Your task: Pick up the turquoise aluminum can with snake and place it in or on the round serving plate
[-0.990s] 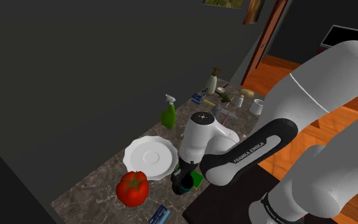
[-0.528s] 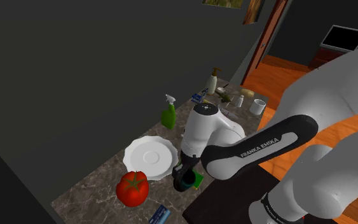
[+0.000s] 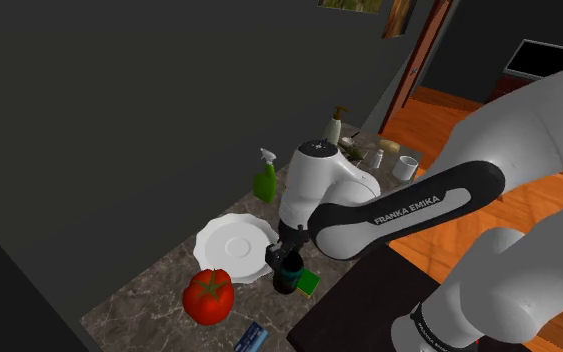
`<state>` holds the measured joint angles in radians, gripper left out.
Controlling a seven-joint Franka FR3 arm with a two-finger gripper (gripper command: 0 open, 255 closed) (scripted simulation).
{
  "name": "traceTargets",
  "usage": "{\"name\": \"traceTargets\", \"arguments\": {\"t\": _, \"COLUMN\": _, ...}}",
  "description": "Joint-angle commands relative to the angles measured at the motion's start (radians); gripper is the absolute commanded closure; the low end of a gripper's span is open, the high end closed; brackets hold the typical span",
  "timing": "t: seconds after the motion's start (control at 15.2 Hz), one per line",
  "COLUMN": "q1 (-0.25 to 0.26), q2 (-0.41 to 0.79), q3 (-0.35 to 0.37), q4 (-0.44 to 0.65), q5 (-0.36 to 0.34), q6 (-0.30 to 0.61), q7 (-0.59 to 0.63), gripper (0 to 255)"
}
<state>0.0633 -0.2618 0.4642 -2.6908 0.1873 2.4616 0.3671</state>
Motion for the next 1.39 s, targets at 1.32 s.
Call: {"name": "traceTargets", "arguments": {"t": 1.32, "q1": -0.11, "q2": 0.58, "q3": -0.095, "q4": 0.7, "q5": -0.334, "q6": -0.165, "q7": 0.033, "gripper": 255}}
